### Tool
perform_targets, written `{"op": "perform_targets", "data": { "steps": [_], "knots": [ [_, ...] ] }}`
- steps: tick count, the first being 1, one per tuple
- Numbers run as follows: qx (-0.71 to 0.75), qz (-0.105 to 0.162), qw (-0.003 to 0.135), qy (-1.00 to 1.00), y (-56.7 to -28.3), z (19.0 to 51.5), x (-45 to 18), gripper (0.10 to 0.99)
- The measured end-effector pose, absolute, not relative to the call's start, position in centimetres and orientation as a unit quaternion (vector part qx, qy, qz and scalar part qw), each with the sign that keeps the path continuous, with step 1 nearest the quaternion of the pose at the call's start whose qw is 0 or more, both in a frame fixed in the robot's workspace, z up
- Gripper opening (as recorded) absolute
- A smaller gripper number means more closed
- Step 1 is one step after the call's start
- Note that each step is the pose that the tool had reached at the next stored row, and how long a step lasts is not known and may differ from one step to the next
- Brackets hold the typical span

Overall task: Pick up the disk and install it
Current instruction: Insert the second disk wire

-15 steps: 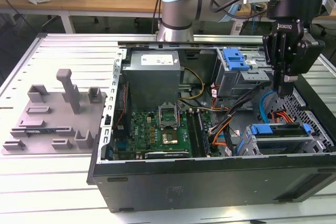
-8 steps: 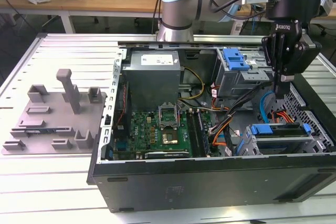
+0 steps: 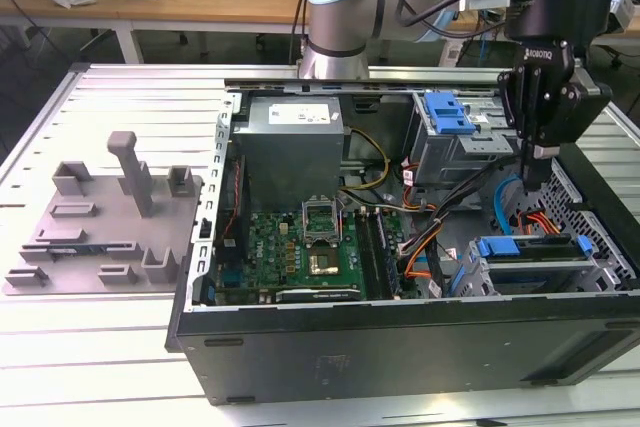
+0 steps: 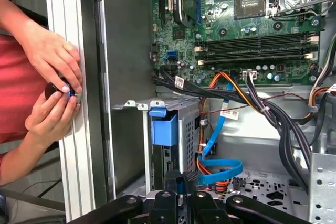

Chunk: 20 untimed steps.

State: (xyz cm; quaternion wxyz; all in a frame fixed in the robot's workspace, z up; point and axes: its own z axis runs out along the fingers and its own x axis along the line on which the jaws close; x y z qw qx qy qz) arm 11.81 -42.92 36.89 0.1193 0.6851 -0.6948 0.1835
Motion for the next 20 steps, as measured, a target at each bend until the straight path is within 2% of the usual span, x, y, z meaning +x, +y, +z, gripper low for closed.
{"op": "perform_targets", "data": {
  "steps": [1,3,7,11,20],
  "knots": [
    [0.688,0.167,0.103,-0.699,-43.8,36.9,11.8,0.165],
    [0.69,0.154,0.09,-0.702,-44.6,36.9,11.8,0.165],
    [0.691,0.142,0.079,-0.704,-45.8,36.9,11.9,0.165],
    [0.691,0.139,0.076,-0.705,-46.6,36.8,12.1,0.165],
    [0.694,0.112,0.05,-0.71,-48.6,36.2,12.9,0.165]
  ]
}}
